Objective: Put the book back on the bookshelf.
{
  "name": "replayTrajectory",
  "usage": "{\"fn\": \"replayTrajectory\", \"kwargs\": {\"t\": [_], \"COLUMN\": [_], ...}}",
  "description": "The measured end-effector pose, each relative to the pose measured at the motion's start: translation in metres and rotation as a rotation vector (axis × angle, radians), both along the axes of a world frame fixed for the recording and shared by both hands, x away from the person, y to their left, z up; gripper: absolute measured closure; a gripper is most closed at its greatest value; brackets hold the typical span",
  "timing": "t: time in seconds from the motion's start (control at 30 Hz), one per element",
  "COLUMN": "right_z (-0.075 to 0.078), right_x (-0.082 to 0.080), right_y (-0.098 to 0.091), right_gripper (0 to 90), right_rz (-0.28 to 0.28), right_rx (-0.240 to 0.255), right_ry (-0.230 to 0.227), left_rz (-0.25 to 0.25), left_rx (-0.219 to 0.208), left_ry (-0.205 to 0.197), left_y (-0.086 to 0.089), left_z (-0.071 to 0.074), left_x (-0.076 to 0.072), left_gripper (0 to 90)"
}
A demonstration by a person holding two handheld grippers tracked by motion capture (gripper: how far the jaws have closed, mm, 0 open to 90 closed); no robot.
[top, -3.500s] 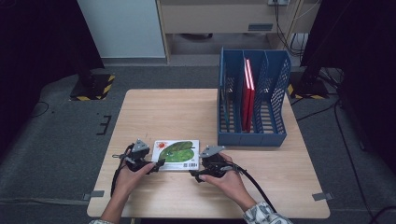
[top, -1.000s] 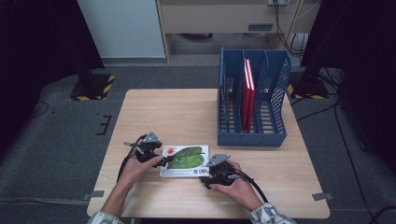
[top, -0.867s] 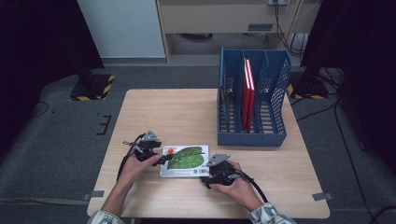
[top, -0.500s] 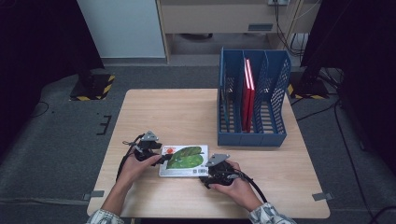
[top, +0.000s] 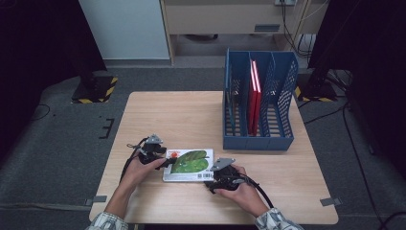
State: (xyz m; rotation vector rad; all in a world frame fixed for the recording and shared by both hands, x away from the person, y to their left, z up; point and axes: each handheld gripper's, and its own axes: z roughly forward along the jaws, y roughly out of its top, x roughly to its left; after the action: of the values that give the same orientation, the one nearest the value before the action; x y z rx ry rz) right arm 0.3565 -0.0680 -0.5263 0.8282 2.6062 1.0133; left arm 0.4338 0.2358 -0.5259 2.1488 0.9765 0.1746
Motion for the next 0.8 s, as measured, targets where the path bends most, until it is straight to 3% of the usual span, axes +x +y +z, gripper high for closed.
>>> {"fn": "replayTrajectory", "kwargs": {"t": [0.37,0.57,0.6,0.8], "right_z": [-0.0004,-0.0012,-0.0021,-0.0015], "right_x": [-0.0008,-0.0005,-0.0021,-0.0029], "right_y": [0.0009,0.0029,0.0051,0.0052], "right_gripper": [34.6,30.1,26.8,29.4], "right_rz": [0.000,0.010,0.002,-0.003], "right_rx": [0.009,0.013,0.013,0.008], "right_ry": [0.010,0.012,0.010,0.008], "left_rz": [0.001,0.004,0.005,0.036], "left_rx": [-0.028,-0.018,-0.016,-0.016], "left_ry": [-0.016,-0.023,-0.021,-0.011], "left_y": [-0.0003,-0.0035,-0.0035,-0.0027], "left_z": [-0.0027,-0.0028,-0.0023,0.0003], "left_x": [0.0016,0.0006,0.0009,0.0004], "left_gripper": [26.2,23.8,24.6,30.5]}}
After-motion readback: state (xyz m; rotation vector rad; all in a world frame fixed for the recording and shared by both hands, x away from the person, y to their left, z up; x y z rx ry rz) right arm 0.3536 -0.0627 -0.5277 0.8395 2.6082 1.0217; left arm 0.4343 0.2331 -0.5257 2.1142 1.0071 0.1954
